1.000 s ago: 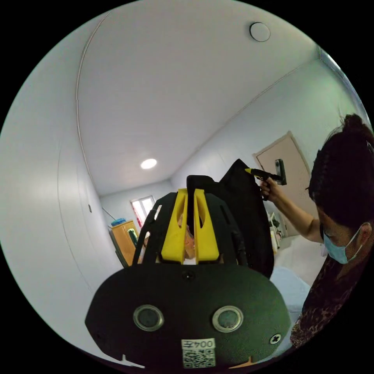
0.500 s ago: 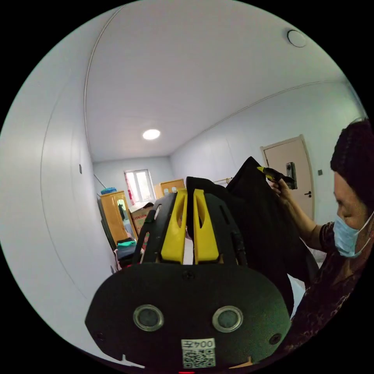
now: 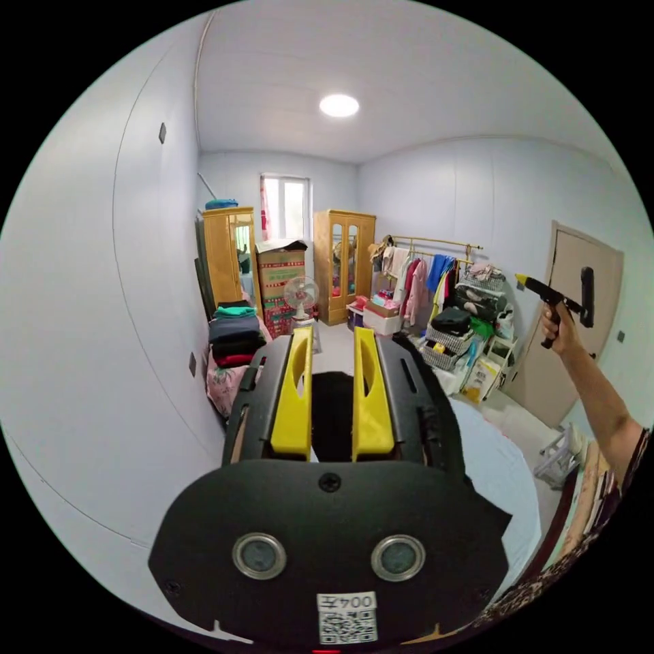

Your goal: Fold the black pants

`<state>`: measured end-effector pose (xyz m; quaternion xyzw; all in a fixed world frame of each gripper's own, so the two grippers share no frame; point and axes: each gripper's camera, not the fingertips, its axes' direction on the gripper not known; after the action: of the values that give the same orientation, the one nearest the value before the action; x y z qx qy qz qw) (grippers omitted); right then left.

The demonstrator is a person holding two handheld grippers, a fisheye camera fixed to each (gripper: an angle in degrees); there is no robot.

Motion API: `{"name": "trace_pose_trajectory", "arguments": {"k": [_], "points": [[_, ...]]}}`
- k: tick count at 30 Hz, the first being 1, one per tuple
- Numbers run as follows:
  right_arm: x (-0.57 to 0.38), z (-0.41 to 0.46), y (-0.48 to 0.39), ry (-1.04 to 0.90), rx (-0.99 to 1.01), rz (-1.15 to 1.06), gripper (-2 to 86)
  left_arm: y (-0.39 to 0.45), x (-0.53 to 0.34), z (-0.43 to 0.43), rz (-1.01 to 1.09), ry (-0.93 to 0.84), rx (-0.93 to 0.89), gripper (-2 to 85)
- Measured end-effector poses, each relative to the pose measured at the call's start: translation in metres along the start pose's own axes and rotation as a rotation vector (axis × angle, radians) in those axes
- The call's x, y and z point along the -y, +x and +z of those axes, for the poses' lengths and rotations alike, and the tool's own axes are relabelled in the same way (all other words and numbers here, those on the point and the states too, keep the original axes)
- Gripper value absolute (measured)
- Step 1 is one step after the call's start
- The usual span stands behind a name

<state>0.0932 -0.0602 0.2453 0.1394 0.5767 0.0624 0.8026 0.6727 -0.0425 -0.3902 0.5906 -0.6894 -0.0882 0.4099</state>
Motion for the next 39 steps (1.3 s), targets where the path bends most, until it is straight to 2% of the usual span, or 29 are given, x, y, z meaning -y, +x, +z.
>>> {"name": "trace_pose_trajectory", "arguments": {"k": [4, 7, 11, 16, 19, 23, 28, 33, 39], "points": [[-0.095, 0.025, 0.003, -0.130, 0.141, 0.011, 9.4, -0.010, -0.105, 0.032, -0.008, -0.085, -0.031, 7.3], [-0.197, 0.035, 0.009, -0.236, 0.278, 0.111, 7.3, -0.006, -0.197, 0.049, -0.032, -0.189, -0.104, 6.6], [-0.355, 0.035, -0.006, -0.496, 0.329, 0.204, 7.4, 0.016, -0.314, 0.054, -0.067, -0.369, -0.167, 4.2], [-0.503, 0.017, -0.042, -0.800, 0.405, 0.303, 8.6, 0.062, -0.492, 0.035, -0.310, -0.677, -0.210, 3.4], [-0.548, 0.013, -0.060, -0.893, 0.504, 0.345, 9.4, 0.074, -0.567, 0.008, -0.582, -0.692, -0.225, 4.2], [-0.582, 0.034, -0.064, -1.005, 0.605, 0.447, 9.9, 0.081, -0.615, -0.005, -0.708, -0.729, -0.205, 6.2], [-0.593, 0.061, -0.078, -1.125, 0.616, 0.392, 11.2, 0.063, -0.623, 0.008, -0.613, -0.776, -0.175, 8.0], [-0.608, 0.074, -0.108, -1.248, 0.485, 0.292, 12.6, 0.031, -0.618, 0.033, -0.531, -0.744, -0.242, 9.8], [-0.613, 0.072, -0.124, -1.259, 0.276, 0.276, 11.3, 0.002, -0.620, 0.064, -0.394, -0.801, -0.324, 11.8]]}}
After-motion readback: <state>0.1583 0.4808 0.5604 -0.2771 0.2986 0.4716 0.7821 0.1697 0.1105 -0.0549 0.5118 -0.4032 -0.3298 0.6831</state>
